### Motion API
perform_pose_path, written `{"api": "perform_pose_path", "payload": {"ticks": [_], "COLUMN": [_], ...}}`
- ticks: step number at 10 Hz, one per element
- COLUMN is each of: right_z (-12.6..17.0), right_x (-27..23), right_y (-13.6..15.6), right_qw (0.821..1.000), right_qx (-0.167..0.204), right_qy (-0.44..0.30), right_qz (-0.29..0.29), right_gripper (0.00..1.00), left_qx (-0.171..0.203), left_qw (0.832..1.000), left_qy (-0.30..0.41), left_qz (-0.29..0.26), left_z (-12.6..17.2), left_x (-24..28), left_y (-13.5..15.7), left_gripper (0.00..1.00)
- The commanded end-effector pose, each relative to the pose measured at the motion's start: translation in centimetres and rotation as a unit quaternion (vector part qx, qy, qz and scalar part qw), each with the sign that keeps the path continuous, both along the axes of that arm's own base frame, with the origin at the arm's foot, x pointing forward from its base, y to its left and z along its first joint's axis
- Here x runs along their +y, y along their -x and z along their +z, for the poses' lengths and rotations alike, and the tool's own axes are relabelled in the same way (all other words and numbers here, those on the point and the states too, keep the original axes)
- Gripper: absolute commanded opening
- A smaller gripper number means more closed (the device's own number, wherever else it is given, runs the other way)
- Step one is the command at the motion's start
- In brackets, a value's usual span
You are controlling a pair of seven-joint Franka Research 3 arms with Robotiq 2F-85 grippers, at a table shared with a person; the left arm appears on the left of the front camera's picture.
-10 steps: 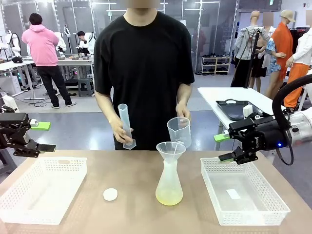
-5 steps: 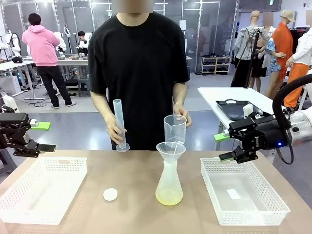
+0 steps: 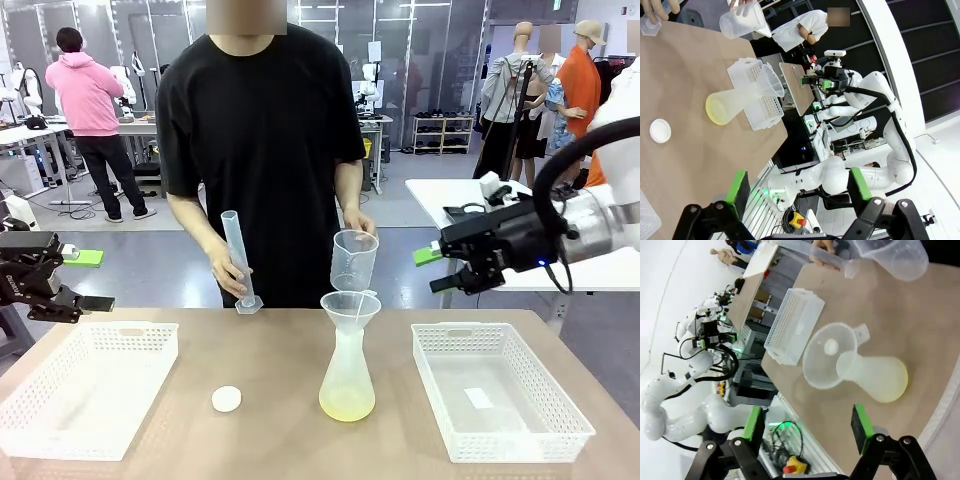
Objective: Prepare the solutions needed for the experiment.
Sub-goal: Once the solution is in the Big flask , pick up the Plastic Funnel and place it back into the right Organizing basket.
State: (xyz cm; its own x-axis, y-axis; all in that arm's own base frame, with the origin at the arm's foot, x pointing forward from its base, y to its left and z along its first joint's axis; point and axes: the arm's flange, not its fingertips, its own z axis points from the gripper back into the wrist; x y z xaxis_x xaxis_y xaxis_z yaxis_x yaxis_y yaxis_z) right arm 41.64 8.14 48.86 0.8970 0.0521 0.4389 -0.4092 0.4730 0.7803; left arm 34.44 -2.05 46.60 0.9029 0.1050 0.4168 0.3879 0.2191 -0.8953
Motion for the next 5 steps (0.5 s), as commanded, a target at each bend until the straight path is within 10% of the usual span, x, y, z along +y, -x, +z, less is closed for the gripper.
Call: {"api": "perform_pose_path", "payload": {"ticks": [1,5], "right_z": [0.1,2.4], "right_x": [2.8,6.9], "right_y": [-1.3,-2.9], "right_qw": [0.995,0.962], "right_qx": [-0.07,-0.163], "right_qy": [0.06,0.184], "right_qz": [0.031,0.119], "right_gripper": [0.88,0.88], "left_qx": [-0.005,-0.005], "left_qw": [1.0,1.0], "left_qy": [0.008,0.008], "left_qz": [-0.003,-0.003], "left_z": [0.3,0.3], "left_x": [-0.1,-0.1], "left_y": [-0.2,-0.2], "left_gripper": [1.0,1.0]}}
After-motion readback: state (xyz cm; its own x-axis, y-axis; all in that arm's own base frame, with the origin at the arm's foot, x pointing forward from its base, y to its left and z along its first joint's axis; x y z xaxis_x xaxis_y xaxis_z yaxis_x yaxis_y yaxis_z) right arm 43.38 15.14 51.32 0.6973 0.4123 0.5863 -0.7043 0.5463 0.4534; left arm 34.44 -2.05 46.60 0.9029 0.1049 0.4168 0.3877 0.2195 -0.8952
